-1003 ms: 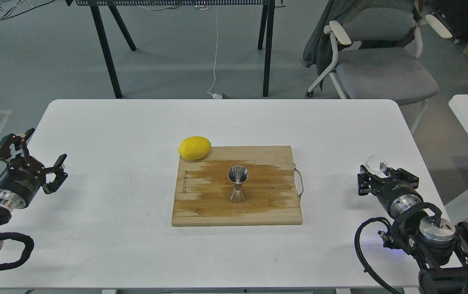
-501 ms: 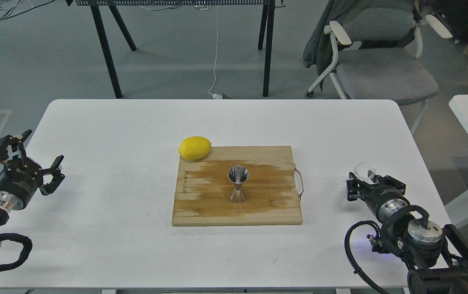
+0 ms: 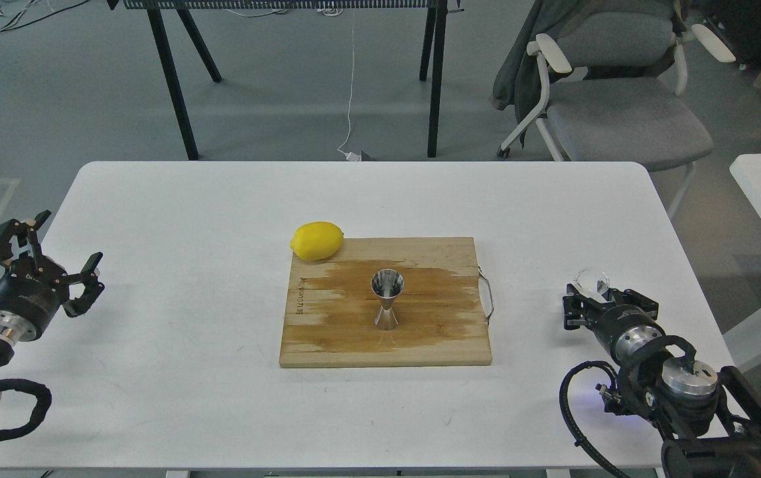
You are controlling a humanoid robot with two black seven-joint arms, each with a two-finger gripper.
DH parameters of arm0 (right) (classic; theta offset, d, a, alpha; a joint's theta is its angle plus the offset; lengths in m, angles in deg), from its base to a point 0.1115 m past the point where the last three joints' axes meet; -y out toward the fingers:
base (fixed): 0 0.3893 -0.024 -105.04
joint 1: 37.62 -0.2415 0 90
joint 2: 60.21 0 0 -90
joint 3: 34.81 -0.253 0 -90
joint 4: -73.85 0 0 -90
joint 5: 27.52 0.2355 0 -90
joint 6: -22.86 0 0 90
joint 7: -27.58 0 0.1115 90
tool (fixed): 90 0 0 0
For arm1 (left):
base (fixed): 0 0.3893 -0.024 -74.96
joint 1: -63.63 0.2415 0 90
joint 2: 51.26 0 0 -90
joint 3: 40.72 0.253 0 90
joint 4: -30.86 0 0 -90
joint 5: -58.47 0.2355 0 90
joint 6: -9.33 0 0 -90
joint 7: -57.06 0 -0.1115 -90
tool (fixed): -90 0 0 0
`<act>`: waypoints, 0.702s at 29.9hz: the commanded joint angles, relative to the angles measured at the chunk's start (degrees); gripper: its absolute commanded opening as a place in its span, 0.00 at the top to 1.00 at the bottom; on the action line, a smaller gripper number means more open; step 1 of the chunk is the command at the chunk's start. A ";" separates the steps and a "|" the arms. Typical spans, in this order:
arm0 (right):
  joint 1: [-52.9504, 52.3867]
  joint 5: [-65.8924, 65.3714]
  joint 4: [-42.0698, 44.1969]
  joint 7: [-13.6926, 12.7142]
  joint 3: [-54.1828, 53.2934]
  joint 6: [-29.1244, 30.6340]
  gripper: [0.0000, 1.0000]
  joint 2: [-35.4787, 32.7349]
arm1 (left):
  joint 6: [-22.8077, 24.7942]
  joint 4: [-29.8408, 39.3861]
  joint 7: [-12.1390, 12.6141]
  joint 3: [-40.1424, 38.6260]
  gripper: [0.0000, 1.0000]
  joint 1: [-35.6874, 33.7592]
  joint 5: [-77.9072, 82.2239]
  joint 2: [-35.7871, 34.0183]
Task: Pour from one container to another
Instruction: 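Lower the glass onto the table with the right gripper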
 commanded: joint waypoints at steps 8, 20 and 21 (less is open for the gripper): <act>-0.05 0.00 -0.12 0.09 0.17 -0.10 0.50 0.00 | 0.00 0.00 0.00 0.00 0.01 -0.04 0.00 0.02; -0.05 0.00 -0.47 0.09 0.26 0.16 0.25 0.09 | 0.00 0.09 0.00 0.00 0.01 -0.04 0.09 0.02; -0.05 0.00 -0.47 0.09 0.26 0.16 0.21 0.09 | 0.00 0.09 0.00 0.00 0.01 -0.04 0.09 0.02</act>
